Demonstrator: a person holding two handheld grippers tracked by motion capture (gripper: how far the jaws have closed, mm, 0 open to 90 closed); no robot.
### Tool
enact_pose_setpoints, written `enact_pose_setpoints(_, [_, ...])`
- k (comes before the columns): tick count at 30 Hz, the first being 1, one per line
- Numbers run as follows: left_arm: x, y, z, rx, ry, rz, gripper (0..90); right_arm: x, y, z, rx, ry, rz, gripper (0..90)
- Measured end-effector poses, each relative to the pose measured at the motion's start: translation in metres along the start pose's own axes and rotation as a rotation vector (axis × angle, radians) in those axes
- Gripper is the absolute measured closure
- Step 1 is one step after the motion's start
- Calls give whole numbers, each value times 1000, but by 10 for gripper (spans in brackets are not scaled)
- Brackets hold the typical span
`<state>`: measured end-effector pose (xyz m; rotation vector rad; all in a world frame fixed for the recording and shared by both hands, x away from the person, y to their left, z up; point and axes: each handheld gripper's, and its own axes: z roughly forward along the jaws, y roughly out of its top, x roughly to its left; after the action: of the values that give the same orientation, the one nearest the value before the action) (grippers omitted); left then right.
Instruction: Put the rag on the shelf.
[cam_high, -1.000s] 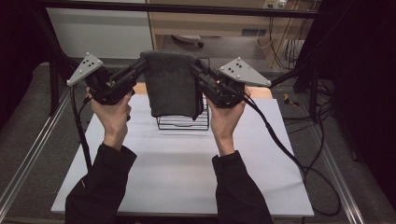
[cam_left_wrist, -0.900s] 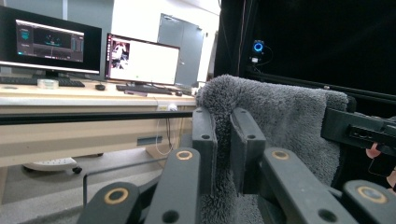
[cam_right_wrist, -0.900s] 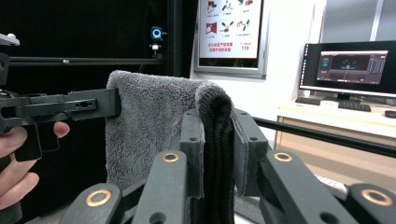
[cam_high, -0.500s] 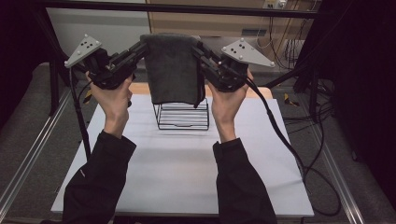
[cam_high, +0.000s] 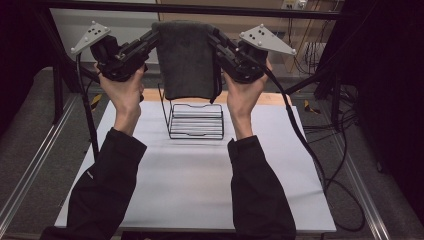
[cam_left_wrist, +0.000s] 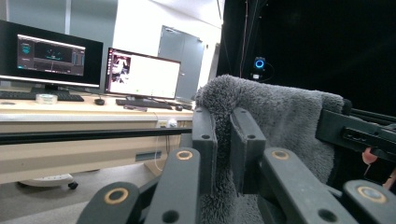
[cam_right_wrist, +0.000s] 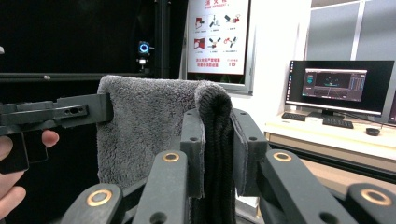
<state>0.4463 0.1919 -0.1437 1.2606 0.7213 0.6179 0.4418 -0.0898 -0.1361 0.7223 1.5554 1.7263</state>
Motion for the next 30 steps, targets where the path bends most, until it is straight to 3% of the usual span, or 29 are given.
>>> enact_pose_setpoints(11, [7,13,12,-20,11,10,812,-7,12,11,-15,-7,-13,776])
enact_pose_setpoints(23, [15,24,29,-30,33,-16,812,-18,22,29,-30,-10,0,776])
enact_pose_setpoints(30, [17,26,35,-33,40,12,812,-24,23,36,-34,-15,7,776])
